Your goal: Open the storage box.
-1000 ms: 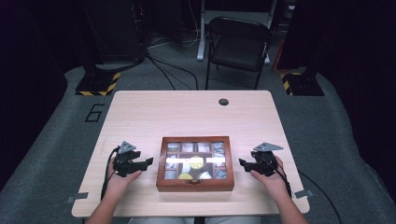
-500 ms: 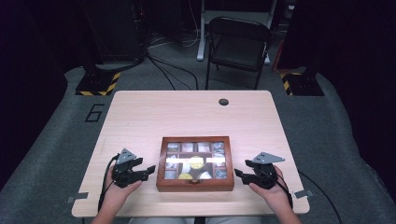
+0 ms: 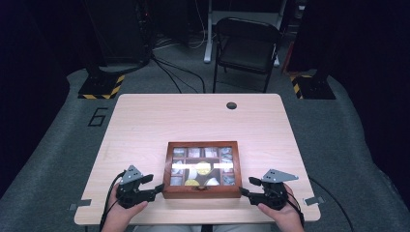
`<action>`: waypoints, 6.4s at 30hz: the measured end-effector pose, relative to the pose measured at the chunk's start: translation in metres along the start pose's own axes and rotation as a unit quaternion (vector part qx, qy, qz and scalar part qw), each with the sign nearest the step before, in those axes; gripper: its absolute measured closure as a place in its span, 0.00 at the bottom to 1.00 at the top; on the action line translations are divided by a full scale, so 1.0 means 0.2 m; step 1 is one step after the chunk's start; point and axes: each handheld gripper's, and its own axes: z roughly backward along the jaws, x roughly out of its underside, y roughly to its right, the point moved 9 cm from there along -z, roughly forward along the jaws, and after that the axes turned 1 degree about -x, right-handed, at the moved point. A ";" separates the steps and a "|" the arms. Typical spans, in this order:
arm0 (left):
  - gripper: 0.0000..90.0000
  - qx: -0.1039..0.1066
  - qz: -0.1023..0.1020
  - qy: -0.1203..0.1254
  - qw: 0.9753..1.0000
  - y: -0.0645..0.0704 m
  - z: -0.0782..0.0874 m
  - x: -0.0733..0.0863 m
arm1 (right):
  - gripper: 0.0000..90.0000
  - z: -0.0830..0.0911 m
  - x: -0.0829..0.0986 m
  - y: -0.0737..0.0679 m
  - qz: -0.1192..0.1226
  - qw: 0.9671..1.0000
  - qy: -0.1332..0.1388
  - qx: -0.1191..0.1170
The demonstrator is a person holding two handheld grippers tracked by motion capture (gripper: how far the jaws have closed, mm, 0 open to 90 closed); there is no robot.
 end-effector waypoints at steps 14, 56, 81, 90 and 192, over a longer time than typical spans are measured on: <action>0.40 0.023 -0.009 -0.020 0.999 0.06 -0.06 0.04 | 0.49 -0.11 0.09 -0.04 0.066 0.996 -0.060 0.007; 0.36 0.018 0.004 0.014 1.000 0.12 -0.04 -0.16 | 0.44 -0.05 -0.13 -0.04 0.022 1.000 0.000 0.015; 0.38 -0.014 -0.020 0.069 0.997 -0.02 0.04 -0.68 | 0.49 0.00 -0.68 0.07 0.084 0.994 0.039 0.053; 0.38 -0.030 -0.024 0.089 0.995 -0.07 -0.02 -0.81 | 0.51 -0.06 -0.82 0.13 0.084 0.994 0.041 0.062; 0.43 -0.055 0.062 0.086 0.993 -0.39 -0.60 -0.70 | 0.47 -0.62 -0.65 0.52 -0.032 0.995 0.040 0.091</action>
